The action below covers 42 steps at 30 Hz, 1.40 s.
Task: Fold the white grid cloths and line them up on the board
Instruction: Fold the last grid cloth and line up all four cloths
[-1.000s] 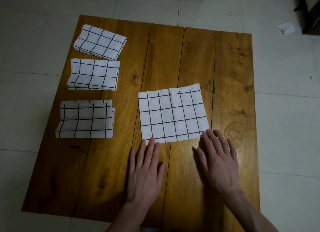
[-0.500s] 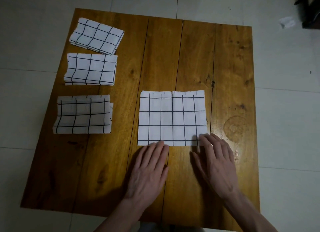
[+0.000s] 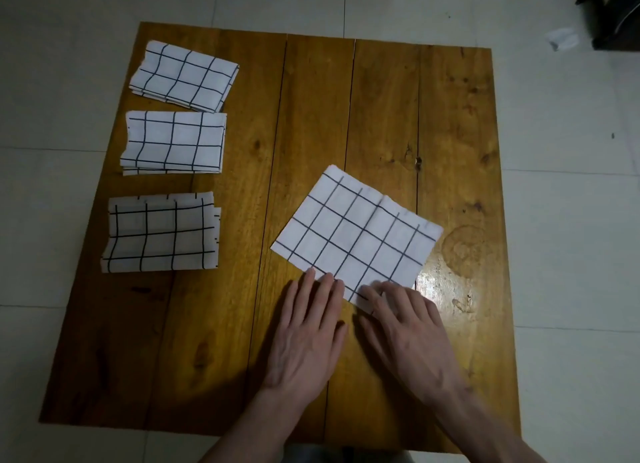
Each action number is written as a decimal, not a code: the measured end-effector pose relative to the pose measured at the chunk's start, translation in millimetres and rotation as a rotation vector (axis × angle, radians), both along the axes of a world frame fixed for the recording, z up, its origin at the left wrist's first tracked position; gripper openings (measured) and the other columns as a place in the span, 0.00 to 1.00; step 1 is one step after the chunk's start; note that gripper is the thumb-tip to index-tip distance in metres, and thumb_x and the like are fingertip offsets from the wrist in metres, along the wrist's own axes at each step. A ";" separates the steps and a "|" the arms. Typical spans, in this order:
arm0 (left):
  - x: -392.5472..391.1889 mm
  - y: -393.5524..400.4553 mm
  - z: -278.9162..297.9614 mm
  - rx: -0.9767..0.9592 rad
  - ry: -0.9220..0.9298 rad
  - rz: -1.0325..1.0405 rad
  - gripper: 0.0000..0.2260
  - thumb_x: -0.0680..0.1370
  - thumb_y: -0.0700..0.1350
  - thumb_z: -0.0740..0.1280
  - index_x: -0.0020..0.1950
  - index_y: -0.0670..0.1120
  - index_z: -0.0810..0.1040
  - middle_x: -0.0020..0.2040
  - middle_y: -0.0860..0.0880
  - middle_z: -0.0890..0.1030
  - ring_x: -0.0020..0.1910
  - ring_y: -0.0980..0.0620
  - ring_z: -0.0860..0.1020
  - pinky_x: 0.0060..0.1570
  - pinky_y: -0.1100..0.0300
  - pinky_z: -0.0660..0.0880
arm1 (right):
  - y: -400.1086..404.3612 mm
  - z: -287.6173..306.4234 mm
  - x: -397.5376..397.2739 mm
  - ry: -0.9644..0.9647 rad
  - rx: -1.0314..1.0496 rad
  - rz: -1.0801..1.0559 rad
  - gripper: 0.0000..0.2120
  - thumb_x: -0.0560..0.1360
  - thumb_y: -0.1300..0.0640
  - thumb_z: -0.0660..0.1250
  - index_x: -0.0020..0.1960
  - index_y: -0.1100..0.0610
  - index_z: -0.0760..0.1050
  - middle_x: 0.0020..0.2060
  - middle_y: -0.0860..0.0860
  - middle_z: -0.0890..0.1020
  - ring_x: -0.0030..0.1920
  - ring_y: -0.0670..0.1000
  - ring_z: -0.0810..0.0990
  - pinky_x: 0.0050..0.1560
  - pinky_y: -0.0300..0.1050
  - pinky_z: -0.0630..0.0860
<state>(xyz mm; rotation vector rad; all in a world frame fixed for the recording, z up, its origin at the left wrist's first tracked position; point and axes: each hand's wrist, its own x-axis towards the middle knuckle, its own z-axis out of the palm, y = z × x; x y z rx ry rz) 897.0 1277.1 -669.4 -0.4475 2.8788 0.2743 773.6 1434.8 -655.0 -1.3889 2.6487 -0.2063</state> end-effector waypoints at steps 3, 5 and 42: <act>-1.5 1.0 0.5 0.002 -0.003 0.009 0.28 0.86 0.57 0.49 0.83 0.44 0.60 0.84 0.43 0.60 0.84 0.42 0.53 0.78 0.39 0.58 | -1.5 2.2 4.3 -0.021 0.011 -0.009 0.23 0.85 0.42 0.56 0.73 0.52 0.74 0.65 0.52 0.77 0.60 0.55 0.78 0.60 0.54 0.77; -1.4 1.2 0.1 -0.004 -0.003 0.008 0.28 0.86 0.57 0.49 0.83 0.44 0.61 0.84 0.44 0.60 0.84 0.43 0.54 0.78 0.38 0.58 | -5.8 5.2 1.6 -0.038 -0.009 -0.005 0.20 0.85 0.43 0.56 0.70 0.51 0.75 0.62 0.50 0.77 0.57 0.53 0.77 0.58 0.52 0.77; -13.8 -25.5 4.0 0.054 0.210 0.016 0.24 0.71 0.35 0.76 0.66 0.46 0.76 0.63 0.46 0.76 0.62 0.45 0.75 0.60 0.48 0.77 | -3.0 5.4 -63.9 -0.620 -0.370 -0.479 0.25 0.76 0.54 0.76 0.70 0.49 0.73 0.64 0.46 0.70 0.59 0.36 0.73 0.53 0.26 0.73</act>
